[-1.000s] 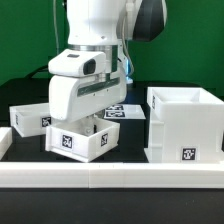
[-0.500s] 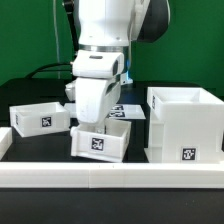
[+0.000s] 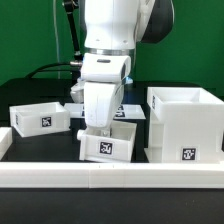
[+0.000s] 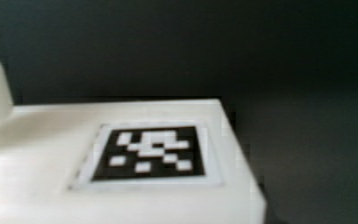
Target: Assemble drawer
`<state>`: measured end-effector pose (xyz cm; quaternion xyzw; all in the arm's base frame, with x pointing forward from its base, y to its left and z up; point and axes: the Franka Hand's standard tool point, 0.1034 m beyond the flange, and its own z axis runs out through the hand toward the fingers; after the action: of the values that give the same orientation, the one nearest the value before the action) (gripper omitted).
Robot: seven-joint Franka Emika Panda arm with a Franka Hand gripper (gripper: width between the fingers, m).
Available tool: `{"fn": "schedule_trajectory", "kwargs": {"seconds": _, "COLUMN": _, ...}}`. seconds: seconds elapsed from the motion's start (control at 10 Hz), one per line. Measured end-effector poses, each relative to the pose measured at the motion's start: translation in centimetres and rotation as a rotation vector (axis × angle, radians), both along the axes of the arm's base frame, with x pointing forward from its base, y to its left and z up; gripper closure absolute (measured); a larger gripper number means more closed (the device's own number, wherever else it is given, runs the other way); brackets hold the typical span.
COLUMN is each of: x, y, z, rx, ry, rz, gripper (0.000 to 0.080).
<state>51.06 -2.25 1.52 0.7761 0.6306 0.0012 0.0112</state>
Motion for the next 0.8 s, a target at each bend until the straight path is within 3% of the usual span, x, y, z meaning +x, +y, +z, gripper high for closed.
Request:
{"fn": "schedule_trajectory", "kwargs": {"seconds": 0.3, "x": 0.8, "y": 1.9, "z": -0.4, "rx": 0.003, "ry": 0.001, "rz": 0.036, "gripper": 0.0758}}
{"fn": "schedule_trajectory", "kwargs": {"seconds": 0.8, "x": 1.0, "y": 1.9, "z": -0.5, "rx": 0.003, "ry": -0.024, "rz": 0.036, "gripper": 0.0758}}
